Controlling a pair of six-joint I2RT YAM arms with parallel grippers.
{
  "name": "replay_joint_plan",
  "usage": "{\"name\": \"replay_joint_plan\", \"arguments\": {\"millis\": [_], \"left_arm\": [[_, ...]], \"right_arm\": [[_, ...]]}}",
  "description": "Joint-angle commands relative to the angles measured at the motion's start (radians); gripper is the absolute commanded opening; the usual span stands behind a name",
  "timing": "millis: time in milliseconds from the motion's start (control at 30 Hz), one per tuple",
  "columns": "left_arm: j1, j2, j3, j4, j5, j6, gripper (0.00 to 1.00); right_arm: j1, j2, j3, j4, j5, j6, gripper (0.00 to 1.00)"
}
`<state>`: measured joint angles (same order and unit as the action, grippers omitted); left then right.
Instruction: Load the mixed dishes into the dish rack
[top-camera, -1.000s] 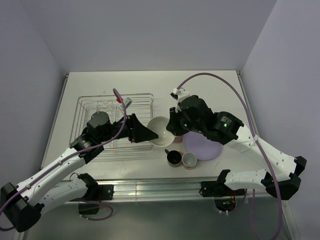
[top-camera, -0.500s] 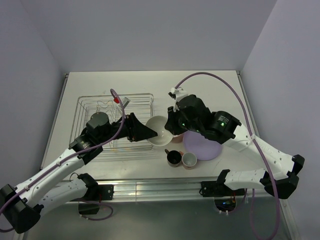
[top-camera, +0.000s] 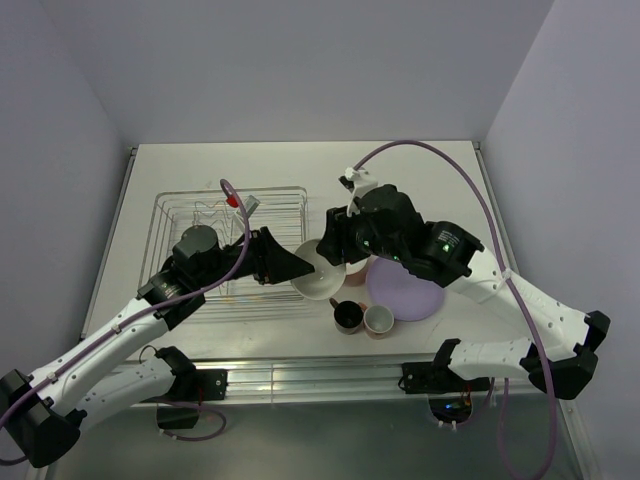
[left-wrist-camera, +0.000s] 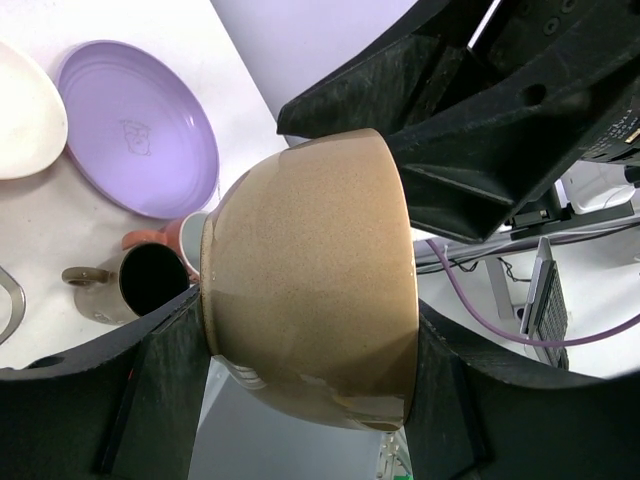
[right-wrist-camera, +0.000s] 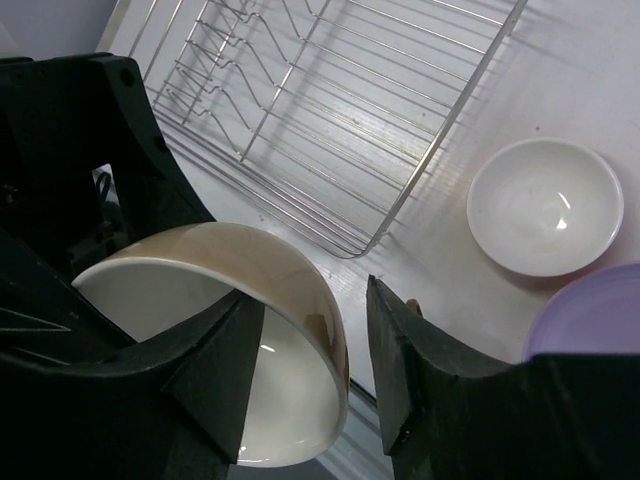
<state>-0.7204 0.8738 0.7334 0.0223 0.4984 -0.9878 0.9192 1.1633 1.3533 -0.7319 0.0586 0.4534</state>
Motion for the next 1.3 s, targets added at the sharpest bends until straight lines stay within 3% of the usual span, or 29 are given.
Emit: {"name": "replay_joint_plan", "arguments": {"millis": [0,167,267,300,400,733,967,1267], "left_arm": [[-0.005,-0.032,0.017,0.084,-0.007,0.011,0.0],[-0.005,-0.033,0.032,0.024,-0.04,0.026,0.0],[-0.004,-0.035,0.052,-0.018,-0.084,0.047,0.0],[-0.004,-0.035,0.06,-0.074,-0.099,0.064,0.0],[-0.004,-0.032,0.083,-0.129,-0.145,0.087,0.0],[-0.002,-0.032,0.201,-0.303,-0.336,0.162,0.0],[-0.002,0.053,0.374,-0.571,-0.615,0.265,0.0],[-0.002,0.218,0.52,-0.719,-0.937,0.35,0.0]], "right_arm": [[-0.008,-0.031,-0.006,0.054,-0.011,-0.001,0.55],[-0.01,-0.04,-0.016,0.052,-0.003,-0.004,0.64],[-0.014,-0.051,-0.019,0.052,0.013,-0.001,0.76],[-0.019,-0.054,-0.019,0.052,0.015,-0.002,0.85],[-0.026,-0.063,-0.019,0.052,0.023,-0.004,0.87],[-0.086,-0.128,-0.034,0.045,0.047,-0.004,0.89],[-0.148,-0.191,-0.089,0.034,0.037,-0.013,0.9],[-0.21,-0.257,-0.12,0.014,0.02,-0.033,0.9]]}}
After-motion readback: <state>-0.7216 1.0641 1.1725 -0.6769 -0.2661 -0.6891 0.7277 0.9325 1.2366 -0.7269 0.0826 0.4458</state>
